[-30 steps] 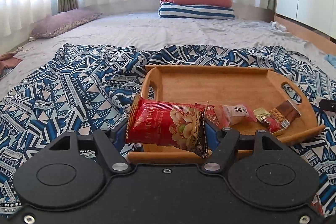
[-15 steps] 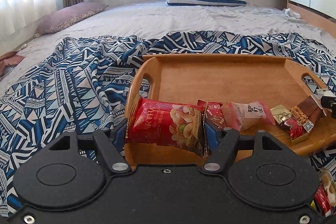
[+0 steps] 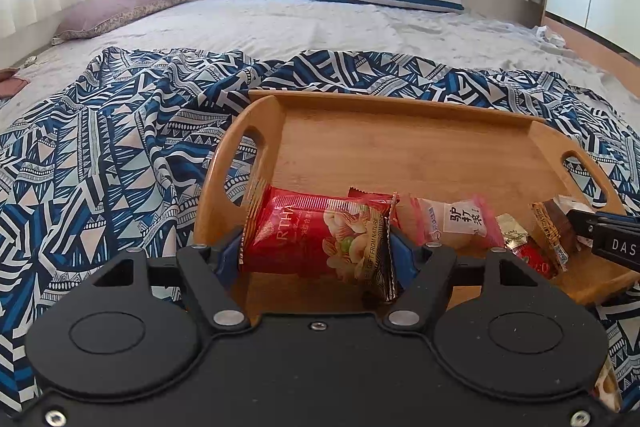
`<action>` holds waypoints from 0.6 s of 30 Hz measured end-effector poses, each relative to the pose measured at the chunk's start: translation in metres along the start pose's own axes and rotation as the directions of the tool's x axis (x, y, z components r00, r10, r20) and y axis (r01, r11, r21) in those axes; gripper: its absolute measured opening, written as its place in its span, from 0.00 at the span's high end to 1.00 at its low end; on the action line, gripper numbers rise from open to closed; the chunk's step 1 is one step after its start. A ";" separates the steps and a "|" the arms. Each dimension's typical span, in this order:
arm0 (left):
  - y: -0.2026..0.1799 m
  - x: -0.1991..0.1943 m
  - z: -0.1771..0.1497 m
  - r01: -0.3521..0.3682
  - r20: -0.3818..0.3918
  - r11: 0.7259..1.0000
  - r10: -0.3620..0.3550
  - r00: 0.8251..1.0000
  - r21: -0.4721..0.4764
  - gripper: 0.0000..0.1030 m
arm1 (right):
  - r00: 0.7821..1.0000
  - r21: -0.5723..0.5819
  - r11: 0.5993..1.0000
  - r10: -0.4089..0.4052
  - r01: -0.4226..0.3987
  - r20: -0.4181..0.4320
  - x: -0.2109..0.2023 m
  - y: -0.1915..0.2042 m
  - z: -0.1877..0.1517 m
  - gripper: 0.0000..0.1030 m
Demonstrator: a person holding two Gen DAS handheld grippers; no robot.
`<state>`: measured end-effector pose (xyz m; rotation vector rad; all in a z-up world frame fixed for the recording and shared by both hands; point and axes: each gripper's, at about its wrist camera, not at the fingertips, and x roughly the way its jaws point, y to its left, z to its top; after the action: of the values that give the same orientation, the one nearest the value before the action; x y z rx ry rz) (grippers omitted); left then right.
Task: Organize snacks
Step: 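Carry the red nut bag and clear packet onto the wooden tray, then open both tools to release the packets on the tray and withdraw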
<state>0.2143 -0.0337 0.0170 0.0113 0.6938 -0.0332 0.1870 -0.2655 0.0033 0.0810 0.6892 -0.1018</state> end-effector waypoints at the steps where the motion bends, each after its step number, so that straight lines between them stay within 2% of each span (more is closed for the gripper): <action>1: -0.001 0.001 0.000 0.000 0.001 1.000 0.000 1.000 -0.001 0.32 | 1.000 0.011 1.000 0.005 -0.005 -0.001 0.001 -0.001 0.000 0.62; 7: 0.000 0.002 0.001 0.001 0.002 1.000 -0.001 1.000 -0.005 0.30 | 1.000 0.029 0.999 0.024 -0.025 0.002 0.001 -0.003 -0.001 0.61; 11: -0.001 0.002 0.001 -0.015 0.003 1.000 0.015 1.000 0.010 0.28 | 0.999 0.034 0.999 0.033 -0.033 0.003 0.001 -0.003 -0.001 0.54; 18: -0.003 0.000 0.002 -0.023 0.005 0.999 0.022 1.000 0.034 0.25 | 0.999 0.031 0.999 0.033 -0.033 0.005 -0.001 -0.004 0.000 0.52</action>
<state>0.2152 -0.0370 0.0188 0.0513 0.6881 -0.0233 0.1856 -0.2697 0.0036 0.1220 0.6817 -0.0809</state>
